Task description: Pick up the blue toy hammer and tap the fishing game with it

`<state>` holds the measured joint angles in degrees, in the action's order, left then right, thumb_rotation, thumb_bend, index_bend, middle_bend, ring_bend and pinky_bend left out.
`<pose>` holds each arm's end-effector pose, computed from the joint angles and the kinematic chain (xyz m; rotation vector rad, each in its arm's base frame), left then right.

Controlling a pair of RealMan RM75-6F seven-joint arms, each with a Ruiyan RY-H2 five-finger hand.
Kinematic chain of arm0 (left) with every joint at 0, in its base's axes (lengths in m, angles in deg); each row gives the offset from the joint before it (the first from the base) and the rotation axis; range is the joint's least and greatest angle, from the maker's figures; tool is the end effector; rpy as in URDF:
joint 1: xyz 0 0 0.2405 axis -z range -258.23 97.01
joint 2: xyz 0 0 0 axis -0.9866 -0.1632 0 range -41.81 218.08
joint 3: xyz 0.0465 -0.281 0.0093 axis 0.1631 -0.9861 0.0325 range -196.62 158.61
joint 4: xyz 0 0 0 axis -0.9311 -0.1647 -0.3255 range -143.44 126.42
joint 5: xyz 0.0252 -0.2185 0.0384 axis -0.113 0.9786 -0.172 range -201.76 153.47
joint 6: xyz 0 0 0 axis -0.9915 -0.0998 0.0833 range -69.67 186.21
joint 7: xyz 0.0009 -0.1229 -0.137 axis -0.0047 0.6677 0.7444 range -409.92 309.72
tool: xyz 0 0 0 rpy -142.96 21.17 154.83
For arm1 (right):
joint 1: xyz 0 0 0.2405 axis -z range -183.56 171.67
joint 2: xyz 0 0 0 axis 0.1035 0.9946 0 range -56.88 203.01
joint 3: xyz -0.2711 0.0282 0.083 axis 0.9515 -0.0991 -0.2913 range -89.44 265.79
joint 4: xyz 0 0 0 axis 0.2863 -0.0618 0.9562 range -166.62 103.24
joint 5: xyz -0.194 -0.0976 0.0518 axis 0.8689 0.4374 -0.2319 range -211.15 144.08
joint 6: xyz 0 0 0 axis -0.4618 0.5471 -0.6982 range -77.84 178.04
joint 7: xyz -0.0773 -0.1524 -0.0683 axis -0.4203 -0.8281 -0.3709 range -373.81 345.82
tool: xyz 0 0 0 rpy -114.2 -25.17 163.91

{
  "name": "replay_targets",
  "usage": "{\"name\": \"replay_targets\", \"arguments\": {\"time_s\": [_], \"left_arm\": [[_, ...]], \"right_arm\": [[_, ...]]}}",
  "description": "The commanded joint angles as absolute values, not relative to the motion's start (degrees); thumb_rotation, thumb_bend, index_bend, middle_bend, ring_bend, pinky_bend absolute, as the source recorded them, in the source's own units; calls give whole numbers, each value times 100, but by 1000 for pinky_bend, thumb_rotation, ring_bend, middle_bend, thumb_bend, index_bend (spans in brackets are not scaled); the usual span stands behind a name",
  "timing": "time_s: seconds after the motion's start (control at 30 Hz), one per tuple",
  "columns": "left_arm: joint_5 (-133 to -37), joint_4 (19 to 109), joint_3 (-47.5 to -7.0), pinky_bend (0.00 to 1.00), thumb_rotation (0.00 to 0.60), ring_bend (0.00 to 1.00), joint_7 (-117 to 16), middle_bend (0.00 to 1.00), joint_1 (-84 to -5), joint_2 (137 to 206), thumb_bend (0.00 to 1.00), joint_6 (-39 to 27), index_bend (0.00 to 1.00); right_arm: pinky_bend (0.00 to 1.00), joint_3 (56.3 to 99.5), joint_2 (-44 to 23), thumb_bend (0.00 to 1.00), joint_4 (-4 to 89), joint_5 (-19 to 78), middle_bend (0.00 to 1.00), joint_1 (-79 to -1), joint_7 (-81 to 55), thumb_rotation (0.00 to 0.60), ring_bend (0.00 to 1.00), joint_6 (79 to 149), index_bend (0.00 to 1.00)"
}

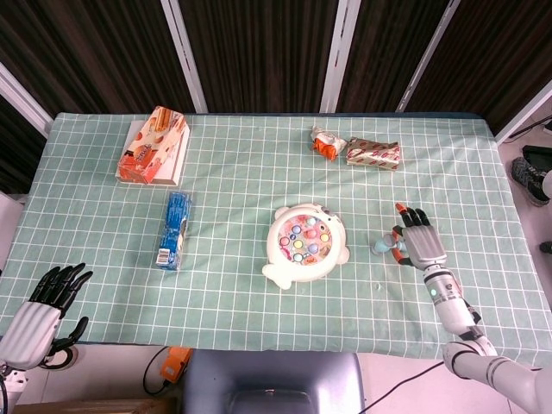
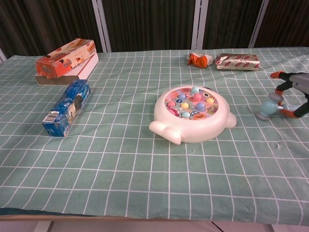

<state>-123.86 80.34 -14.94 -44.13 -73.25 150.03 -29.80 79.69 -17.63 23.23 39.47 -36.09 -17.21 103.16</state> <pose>-0.3183 0.2070 0.1485 -1.6545 -0.8491 -1.0080 -0.3521 -0.4078 0.0093 1.6227 -0.9298 0.6489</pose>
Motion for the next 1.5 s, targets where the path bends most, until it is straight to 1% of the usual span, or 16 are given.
{"name": "replay_targets", "arguments": {"time_s": [0.03, 0.1, 0.17, 0.23, 0.33, 0.4, 0.53, 0.8, 1.0, 1.13, 1.5], "left_arm": [[-12390, 8032, -1493, 0, 600, 0, -4414, 0, -7325, 15005, 408, -2984, 0], [-12393, 8033, -1491, 0, 600, 0, -4416, 0, -7326, 15005, 408, -2985, 0], [-12390, 8033, -1493, 0, 600, 0, -4418, 0, -7326, 15007, 408, -2985, 0], [-12391, 8034, -1492, 0, 600, 0, -4417, 0, -7326, 15007, 408, -2983, 0], [-12394, 8032, -1490, 0, 600, 0, -4418, 0, -7325, 15006, 408, -2983, 0], [-12394, 8032, -1491, 0, 600, 0, -4419, 0, -7327, 15007, 408, -2986, 0], [-12392, 8029, -1492, 0, 600, 0, -4410, 0, -7330, 15005, 407, -2995, 0], [-12398, 8026, -1490, 0, 600, 0, -4400, 0, -7336, 15004, 408, -3009, 0], [-12404, 8018, -1492, 0, 600, 0, -4382, 0, -7341, 15001, 407, -3030, 0], [-12412, 8014, -1490, 0, 600, 0, -4373, 0, -7346, 14999, 408, -3042, 0], [-12432, 8005, -1487, 0, 600, 0, -4364, 0, -7345, 14999, 409, -3053, 0]], "right_arm": [[178, 7967, -1781, 541, 2307, 3931, 18, -3612, -1742, 600, 0, 10318, 672], [182, 7966, -1795, 545, 2294, 3922, 42, -3610, -1770, 600, 1, 10332, 692], [200, 7963, -1814, 551, 2276, 3908, 101, -3605, -1817, 600, 36, 10356, 728], [241, 7958, -1839, 557, 2253, 3890, 170, -3596, -1873, 600, 108, 10386, 754], [354, 7949, -1864, 567, 2233, 3867, 318, -3588, -1943, 600, 291, 10422, 786], [420, 7955, -1878, 571, 2213, 3854, 376, -3584, -2017, 600, 384, 10433, 797], [513, 7955, -1920, 571, 2175, 3828, 457, -3576, -2133, 600, 494, 10463, 814], [616, 7955, -2014, 570, 2095, 3793, 537, -3568, -2279, 600, 580, 10499, 880], [646, 7946, -2047, 571, 2075, 3782, 567, -3564, -2333, 600, 614, 10523, 904], [690, 7944, -2072, 570, 2059, 3745, 602, -3556, -2418, 600, 658, 10515, 913], [747, 7879, -2198, 570, 1970, 3595, 616, -3532, -2569, 600, 700, 10515, 921]]}}
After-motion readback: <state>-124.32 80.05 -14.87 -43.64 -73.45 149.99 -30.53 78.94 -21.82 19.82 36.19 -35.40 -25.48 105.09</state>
